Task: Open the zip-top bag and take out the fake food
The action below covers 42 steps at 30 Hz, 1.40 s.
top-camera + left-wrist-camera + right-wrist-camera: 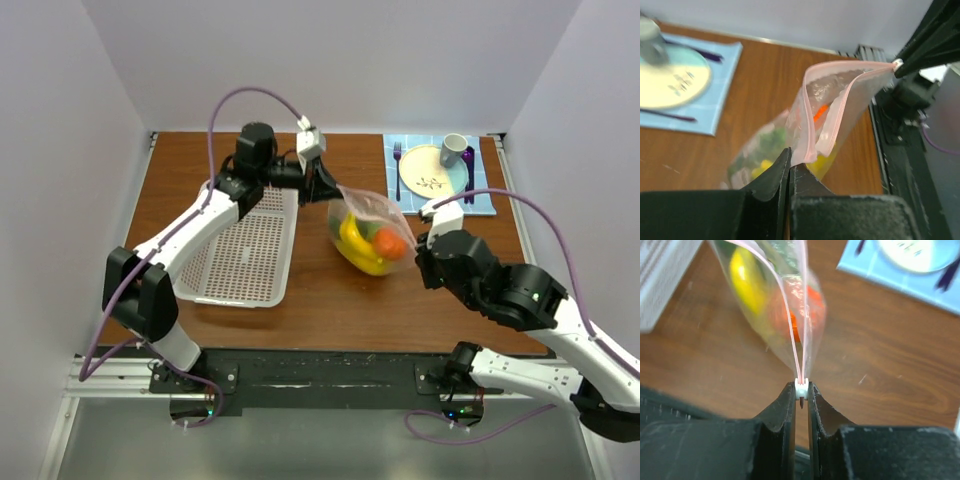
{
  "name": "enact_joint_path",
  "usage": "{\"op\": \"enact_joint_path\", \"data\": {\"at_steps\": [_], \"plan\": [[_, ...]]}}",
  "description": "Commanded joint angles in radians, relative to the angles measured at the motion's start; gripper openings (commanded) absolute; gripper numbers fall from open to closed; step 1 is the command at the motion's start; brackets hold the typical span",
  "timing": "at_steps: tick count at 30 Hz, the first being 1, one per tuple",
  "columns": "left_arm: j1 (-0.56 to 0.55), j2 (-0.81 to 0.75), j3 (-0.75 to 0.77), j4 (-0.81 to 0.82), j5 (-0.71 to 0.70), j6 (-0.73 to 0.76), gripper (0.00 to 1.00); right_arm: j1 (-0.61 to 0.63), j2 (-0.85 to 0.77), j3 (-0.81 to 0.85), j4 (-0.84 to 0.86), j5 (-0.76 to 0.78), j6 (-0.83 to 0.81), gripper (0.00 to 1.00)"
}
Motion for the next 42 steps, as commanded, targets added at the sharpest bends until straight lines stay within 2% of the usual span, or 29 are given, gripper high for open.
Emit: {"op": "enact_joint_path", "data": {"at_steps": [1,2,3,4,5,6,7,9,11,12,13,17,22,27,30,36,40,41,42], "plan": [[-0.032,-0.097,-0.138,-0.209,0.025,0.188,0.01,0.001,-0.015,-0.067,-0.030,-0.284,0.068,0.13],[-0.035,-0.121,-0.153,-0.270,0.026,0.209,0.07,0.001,-0.017,-0.076,-0.031,-0.309,0.074,0.26],[-0.033,-0.135,-0.166,-0.301,0.026,0.251,0.19,0.001,-0.017,-0.082,-0.031,-0.333,0.077,0.34],[-0.033,-0.157,-0.178,-0.335,0.023,0.275,0.22,0.001,-0.021,-0.085,-0.027,-0.358,0.084,0.42],[-0.035,-0.167,-0.183,-0.391,0.020,0.292,0.27,0.001,-0.018,-0.084,-0.025,-0.384,0.087,0.54],[-0.035,-0.189,-0.184,-0.436,0.008,0.318,0.44,-0.001,-0.008,-0.066,-0.030,-0.390,0.085,0.60],[-0.033,-0.200,-0.176,-0.456,0.000,0.340,0.65,-0.001,0.001,-0.029,-0.045,-0.387,0.081,0.60],[-0.035,-0.238,-0.160,-0.499,-0.021,0.357,0.79,0.001,0.032,0.011,-0.059,-0.378,0.073,0.61],[-0.033,-0.279,-0.132,-0.521,-0.035,0.358,0.84,0.001,0.047,0.053,-0.053,-0.363,0.064,0.61],[-0.033,-0.293,-0.126,-0.530,-0.035,0.364,0.94,-0.001,0.052,0.054,-0.024,-0.329,0.061,0.60],[-0.035,-0.309,-0.109,-0.541,-0.035,0.368,0.97,0.001,0.052,0.039,-0.013,-0.312,0.053,0.61],[-0.035,-0.338,-0.104,-0.621,-0.032,0.392,1.00,-0.001,0.086,-0.061,0.094,-0.113,0.009,0.61],[-0.061,-0.372,-0.236,-0.614,0.011,0.401,0.97,-0.044,0.289,-0.151,0.309,-0.100,-0.050,0.62],[-0.159,-0.381,-0.255,-0.760,-0.042,0.571,0.97,-0.207,0.432,-0.174,0.529,-0.178,-0.119,0.63],[-0.197,-0.385,-0.256,-0.826,-0.081,0.646,0.97,-0.277,0.520,-0.145,0.594,-0.203,-0.110,0.63],[-0.282,-0.395,-0.273,-0.861,-0.127,0.687,0.97,-0.305,0.641,-0.104,0.672,-0.351,-0.128,0.64],[-0.335,-0.382,-0.258,-0.930,-0.154,0.733,0.96,-0.321,0.666,-0.128,0.713,-0.479,-0.120,0.53],[-0.348,-0.381,-0.253,-0.949,-0.171,0.743,0.96,-0.326,0.672,-0.130,0.713,-0.502,-0.116,0.44],[-0.360,-0.379,-0.246,-0.967,-0.179,0.762,0.92,-0.341,0.679,-0.130,0.700,-0.517,-0.108,0.40]]}}
